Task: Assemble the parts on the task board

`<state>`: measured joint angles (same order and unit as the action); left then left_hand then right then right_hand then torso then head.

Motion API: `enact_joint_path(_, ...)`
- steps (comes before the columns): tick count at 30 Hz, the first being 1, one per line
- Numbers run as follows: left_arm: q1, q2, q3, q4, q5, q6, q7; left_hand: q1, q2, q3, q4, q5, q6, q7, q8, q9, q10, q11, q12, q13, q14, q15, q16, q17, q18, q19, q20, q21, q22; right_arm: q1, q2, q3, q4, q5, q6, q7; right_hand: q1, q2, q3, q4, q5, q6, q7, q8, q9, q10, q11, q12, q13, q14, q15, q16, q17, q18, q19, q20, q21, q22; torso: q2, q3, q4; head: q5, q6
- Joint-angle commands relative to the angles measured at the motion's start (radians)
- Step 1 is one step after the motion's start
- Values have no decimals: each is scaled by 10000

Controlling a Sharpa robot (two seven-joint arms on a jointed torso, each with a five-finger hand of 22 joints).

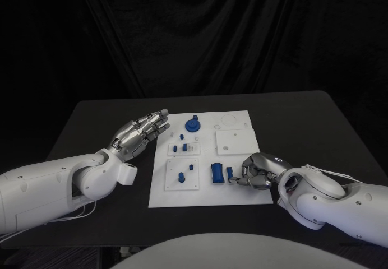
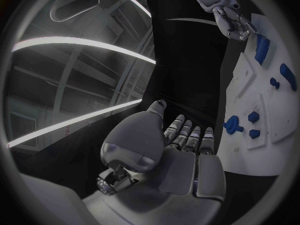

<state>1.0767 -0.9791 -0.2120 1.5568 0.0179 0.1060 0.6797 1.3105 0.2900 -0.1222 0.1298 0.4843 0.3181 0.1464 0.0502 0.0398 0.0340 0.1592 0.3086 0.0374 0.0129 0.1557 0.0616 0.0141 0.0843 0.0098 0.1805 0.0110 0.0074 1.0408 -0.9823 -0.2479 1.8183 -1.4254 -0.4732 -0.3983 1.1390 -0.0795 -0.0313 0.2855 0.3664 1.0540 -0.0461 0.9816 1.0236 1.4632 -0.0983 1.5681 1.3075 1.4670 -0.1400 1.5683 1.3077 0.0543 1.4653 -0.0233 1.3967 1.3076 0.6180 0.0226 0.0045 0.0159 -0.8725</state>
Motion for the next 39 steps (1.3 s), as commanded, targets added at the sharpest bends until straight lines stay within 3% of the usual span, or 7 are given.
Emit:
enact_joint_path(1,-25,23,9,2,38,131,830,123,12,42,6,69,-74,88,-3,-8,27,63,-55,-5,-6,38,4,-2,157,7,87,-35,-13,-29,36,5,-19,-103,65,-212,170,18,3,-29,52,60,-6,47,79,1076,-66,27,2633,1038,-74,25,2631,-61,113,-83,-27,1996,-13,3,3,0,-1)
enact_joint_path(16,-90,40,9,-28,37,165,778,128,5,56,13,68,-104,113,-10,-12,22,77,-61,-6,-6,55,6,-2,156,8,102,-34,-12,-31,211,7,-215,-103,220,-446,787,159,79,-90,-1,158,-21,121,412,1076,-79,27,2633,1038,-85,25,2631,-62,118,-94,-13,1998,-9,-20,26,6,-1)
enact_joint_path(24,-121,44,9,-34,37,183,762,130,3,62,15,67,-106,122,-11,-11,20,85,-62,-6,-5,63,10,-1,155,9,109,-33,-11,-32,274,9,-282,-103,275,-430,1378,316,24,-124,-901,216,-6,54,686,1076,-71,27,2633,1038,-84,25,2631,-68,129,-95,8,2003,-14,-14,20,21,-1)
enact_joint_path(28,-137,52,9,-42,37,192,758,130,3,62,15,67,-106,122,-11,-11,20,85,-62,-6,-5,63,10,-1,155,9,109,-33,-11,-32,278,9,-279,-103,264,-318,1476,358,-142,-62,-1819,237,8,-16,797,1076,-48,27,2633,1038,-79,25,2631,-67,121,-77,-5,1998,-15,-12,22,12,-1)
enact_joint_path(31,-149,53,9,-46,37,197,761,130,3,62,15,67,-106,122,-11,-11,20,85,-62,-6,-5,63,10,-1,155,9,109,-33,-11,-32,261,9,-279,-64,156,-156,1360,303,-294,9,-2174,216,33,-86,817,1076,-37,27,2633,1038,-58,25,2631,-61,110,-73,-24,1991,-15,-4,15,12,-1)
enact_joint_path(34,-160,41,9,-38,37,195,774,130,3,62,15,67,-106,122,-11,-11,20,85,-62,-6,-5,63,10,-1,155,9,109,-33,-11,-32,184,9,-266,42,-172,190,776,-103,-546,91,-2897,139,54,-385,750,1076,-16,27,2633,1038,-35,25,2631,-57,102,-49,-39,1987,-14,-1,14,17,-1)
enact_joint_path(39,-167,-23,10,13,37,135,803,133,1,70,18,67,-119,131,-14,-12,18,94,-59,-5,-6,73,8,-2,154,11,119,-32,-10,-26,-29,17,-219,600,-1137,1173,196,-605,-513,123,-3049,251,40,-518,780,1076,-23,27,2633,1038,-38,25,2631,-62,113,-46,-21,1995,-8,4,7,45,-1)
